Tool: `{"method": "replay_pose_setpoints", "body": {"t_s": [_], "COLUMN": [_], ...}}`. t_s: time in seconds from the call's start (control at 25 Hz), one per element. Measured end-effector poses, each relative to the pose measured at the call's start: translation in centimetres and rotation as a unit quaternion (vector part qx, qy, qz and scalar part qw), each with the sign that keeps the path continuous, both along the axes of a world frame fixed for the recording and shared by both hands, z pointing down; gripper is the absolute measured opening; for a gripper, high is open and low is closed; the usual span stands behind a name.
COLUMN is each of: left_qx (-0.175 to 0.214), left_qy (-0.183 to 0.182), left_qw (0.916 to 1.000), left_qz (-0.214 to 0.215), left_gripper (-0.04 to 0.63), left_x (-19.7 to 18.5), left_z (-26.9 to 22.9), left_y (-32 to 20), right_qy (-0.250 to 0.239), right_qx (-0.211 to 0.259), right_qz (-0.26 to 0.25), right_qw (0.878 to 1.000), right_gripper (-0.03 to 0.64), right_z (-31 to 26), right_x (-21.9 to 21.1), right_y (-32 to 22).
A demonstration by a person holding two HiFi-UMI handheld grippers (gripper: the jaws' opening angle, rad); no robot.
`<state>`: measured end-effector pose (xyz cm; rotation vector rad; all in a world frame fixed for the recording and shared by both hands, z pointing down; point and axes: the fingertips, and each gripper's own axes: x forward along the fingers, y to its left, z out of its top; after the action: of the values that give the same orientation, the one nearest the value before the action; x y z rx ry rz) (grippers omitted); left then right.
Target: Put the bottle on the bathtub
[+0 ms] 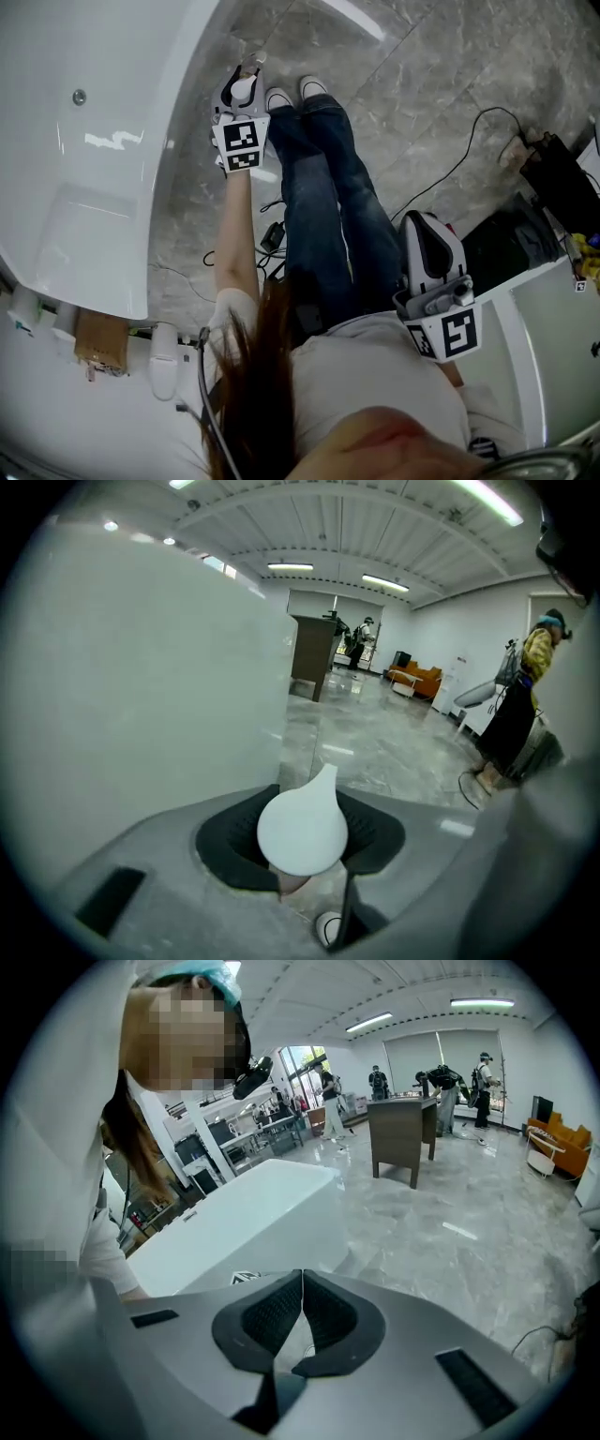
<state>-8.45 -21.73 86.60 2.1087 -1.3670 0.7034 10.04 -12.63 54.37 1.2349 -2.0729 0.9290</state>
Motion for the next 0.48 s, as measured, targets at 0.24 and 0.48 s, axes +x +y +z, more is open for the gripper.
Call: {"method": "replay_pose_setpoints", "body": {"t_s": [0.24, 0.48], "left_qx": [-0.028, -0.051], "left_qy": [-0.012, -0.016], "left_qw": [0.9995, 0.9985], "left_qz": [0.003, 0.013], "left_gripper": [0.138, 0.138], "left_x": [0.1, 1.0], "left_z": [5.2, 10.3], "left_y": [-0.4, -0.3], "right_qy": [-0.003, 0.001], "right_qx": [-0.017, -0.035], "right_qz": [0.004, 0.021], "right_qw": [1.000, 0.999], "right_gripper": [0.014, 0.014], "right_z": [2.3, 5.4], "right_x": [-0.8, -0.2], "right_y": [0.6, 0.7]}}
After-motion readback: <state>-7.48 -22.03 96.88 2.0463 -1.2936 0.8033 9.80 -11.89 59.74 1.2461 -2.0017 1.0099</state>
